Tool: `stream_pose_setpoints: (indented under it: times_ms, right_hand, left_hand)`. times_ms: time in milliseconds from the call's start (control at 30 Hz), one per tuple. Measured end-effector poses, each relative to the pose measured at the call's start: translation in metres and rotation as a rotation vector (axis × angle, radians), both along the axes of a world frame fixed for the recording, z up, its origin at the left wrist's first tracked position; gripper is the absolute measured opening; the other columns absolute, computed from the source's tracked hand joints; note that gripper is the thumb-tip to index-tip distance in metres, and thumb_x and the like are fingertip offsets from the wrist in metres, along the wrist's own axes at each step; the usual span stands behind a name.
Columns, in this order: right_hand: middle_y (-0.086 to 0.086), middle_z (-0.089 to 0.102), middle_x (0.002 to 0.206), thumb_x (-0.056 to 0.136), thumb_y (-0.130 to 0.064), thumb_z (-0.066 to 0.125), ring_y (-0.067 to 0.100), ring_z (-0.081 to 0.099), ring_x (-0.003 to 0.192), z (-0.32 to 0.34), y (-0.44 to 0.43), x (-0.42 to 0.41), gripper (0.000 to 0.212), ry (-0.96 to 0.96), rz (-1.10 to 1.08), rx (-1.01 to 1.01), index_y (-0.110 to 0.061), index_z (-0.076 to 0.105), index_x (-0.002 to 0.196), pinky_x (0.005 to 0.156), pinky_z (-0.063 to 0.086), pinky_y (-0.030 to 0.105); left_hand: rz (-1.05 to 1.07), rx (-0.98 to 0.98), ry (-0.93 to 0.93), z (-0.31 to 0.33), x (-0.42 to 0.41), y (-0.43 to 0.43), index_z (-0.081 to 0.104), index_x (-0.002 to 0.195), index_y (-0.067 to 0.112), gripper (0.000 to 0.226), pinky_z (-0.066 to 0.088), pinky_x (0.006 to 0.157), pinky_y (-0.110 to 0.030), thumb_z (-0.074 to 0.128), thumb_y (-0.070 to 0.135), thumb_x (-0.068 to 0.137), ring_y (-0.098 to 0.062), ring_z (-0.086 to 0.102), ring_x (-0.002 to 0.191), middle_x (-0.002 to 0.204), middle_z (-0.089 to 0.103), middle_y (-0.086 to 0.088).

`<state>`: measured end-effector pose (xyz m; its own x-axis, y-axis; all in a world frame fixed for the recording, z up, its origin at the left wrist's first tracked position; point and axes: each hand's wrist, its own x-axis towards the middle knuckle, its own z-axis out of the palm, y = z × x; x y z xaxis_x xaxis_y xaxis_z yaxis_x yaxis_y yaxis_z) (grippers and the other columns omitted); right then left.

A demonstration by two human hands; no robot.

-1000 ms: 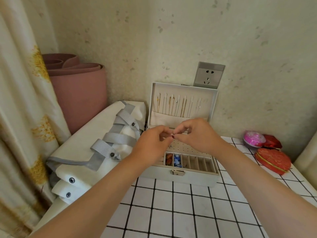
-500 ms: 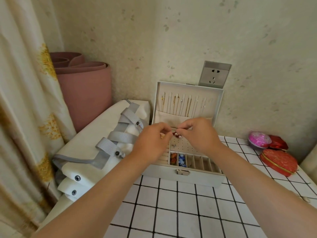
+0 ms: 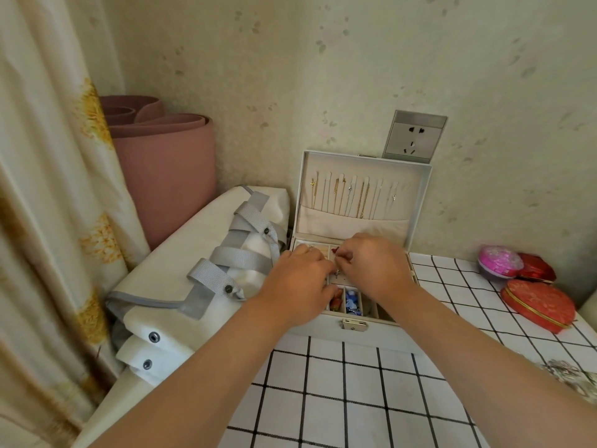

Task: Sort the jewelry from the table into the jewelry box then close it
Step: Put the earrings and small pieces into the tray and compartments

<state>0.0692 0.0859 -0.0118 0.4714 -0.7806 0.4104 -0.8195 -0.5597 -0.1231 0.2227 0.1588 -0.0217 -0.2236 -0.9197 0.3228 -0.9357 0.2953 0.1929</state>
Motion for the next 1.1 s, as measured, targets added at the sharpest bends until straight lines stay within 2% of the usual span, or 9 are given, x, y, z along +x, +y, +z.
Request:
stream_pose_setpoints:
  times_ms: [133, 300, 433, 567, 700, 767, 933, 1100]
  right_hand:
    - [-0.006, 0.065, 0.083, 0.089, -0.026, 0.062, 0.014, 0.059, 0.075, 0.004, 0.000, -0.003, 0.015, 0.024, 0.066, 0.043, -0.026, 0.077, 0.085, 0.062, 0.052, 0.034]
    - [-0.008, 0.066, 0.092, 0.087, -0.022, 0.061, 0.012, 0.059, 0.084, 0.014, -0.003, -0.010, 0.020, 0.015, 0.109, 0.146, -0.027, 0.078, 0.097, 0.071, 0.052, 0.032]
    - [-0.008, 0.064, 0.096, 0.091, -0.025, 0.064, 0.011, 0.058, 0.087, 0.015, -0.004, -0.010, 0.021, 0.041, 0.131, 0.180, -0.030, 0.076, 0.106, 0.073, 0.051, 0.032]
    - [-0.007, 0.065, 0.101, 0.095, -0.028, 0.061, 0.013, 0.058, 0.092, 0.014, -0.004, -0.008, 0.019, 0.075, 0.127, 0.196, -0.032, 0.076, 0.107, 0.075, 0.049, 0.031]
    - [-0.006, 0.064, 0.104, 0.095, -0.021, 0.062, 0.013, 0.057, 0.094, 0.014, -0.005, -0.008, 0.020, 0.043, 0.115, 0.216, -0.031, 0.076, 0.107, 0.074, 0.045, 0.028]
    - [-0.007, 0.064, 0.103, 0.093, -0.018, 0.062, 0.012, 0.057, 0.093, 0.014, -0.004, -0.008, 0.022, 0.010, 0.112, 0.229, -0.029, 0.077, 0.105, 0.072, 0.045, 0.028]
    - [-0.008, 0.065, 0.093, 0.092, -0.032, 0.064, 0.010, 0.058, 0.084, 0.017, -0.001, -0.006, 0.016, 0.019, 0.088, 0.208, -0.029, 0.079, 0.098, 0.069, 0.049, 0.029]
    - [-0.007, 0.067, 0.095, 0.093, -0.024, 0.065, 0.010, 0.057, 0.084, 0.018, -0.001, -0.005, 0.016, 0.019, 0.097, 0.218, -0.028, 0.079, 0.098, 0.069, 0.045, 0.027]
  left_hand:
    - [-0.009, 0.005, 0.012, 0.000, 0.001, 0.000, 0.059, 0.129, 0.026, 0.038, 0.032, 0.100, -0.034, 0.050, 0.042, 0.096, -0.016, 0.041, 0.115, 0.120, 0.057, 0.006]
    - [-0.031, -0.007, 0.029, 0.000, 0.001, 0.001, 0.056, 0.131, 0.024, 0.040, 0.032, 0.101, -0.033, 0.052, 0.040, 0.095, -0.015, 0.040, 0.119, 0.123, 0.057, 0.006]
    - [-0.046, 0.011, 0.041, 0.000, 0.000, 0.001, 0.058, 0.130, 0.026, 0.039, 0.032, 0.101, -0.033, 0.052, 0.041, 0.095, -0.015, 0.042, 0.119, 0.122, 0.058, 0.008]
    - [-0.049, 0.011, 0.042, 0.001, 0.000, 0.002, 0.059, 0.129, 0.026, 0.038, 0.033, 0.101, -0.033, 0.052, 0.041, 0.095, -0.014, 0.042, 0.117, 0.122, 0.058, 0.008]
    - [-0.048, 0.008, 0.046, 0.001, -0.001, 0.002, 0.060, 0.129, 0.026, 0.038, 0.033, 0.101, -0.032, 0.053, 0.041, 0.095, -0.014, 0.042, 0.116, 0.121, 0.057, 0.008]
    - [-0.048, 0.008, 0.046, 0.000, -0.001, 0.001, 0.060, 0.128, 0.026, 0.037, 0.033, 0.100, -0.032, 0.053, 0.040, 0.094, -0.014, 0.042, 0.115, 0.121, 0.057, 0.008]
    - [-0.050, 0.006, 0.049, 0.000, -0.001, 0.002, 0.059, 0.128, 0.027, 0.037, 0.035, 0.099, -0.033, 0.053, 0.040, 0.094, -0.014, 0.042, 0.113, 0.119, 0.058, 0.007]
    - [-0.050, -0.001, 0.039, 0.001, -0.002, 0.002, 0.057, 0.131, 0.027, 0.039, 0.036, 0.099, -0.033, 0.053, 0.041, 0.094, -0.015, 0.043, 0.113, 0.120, 0.058, 0.007]
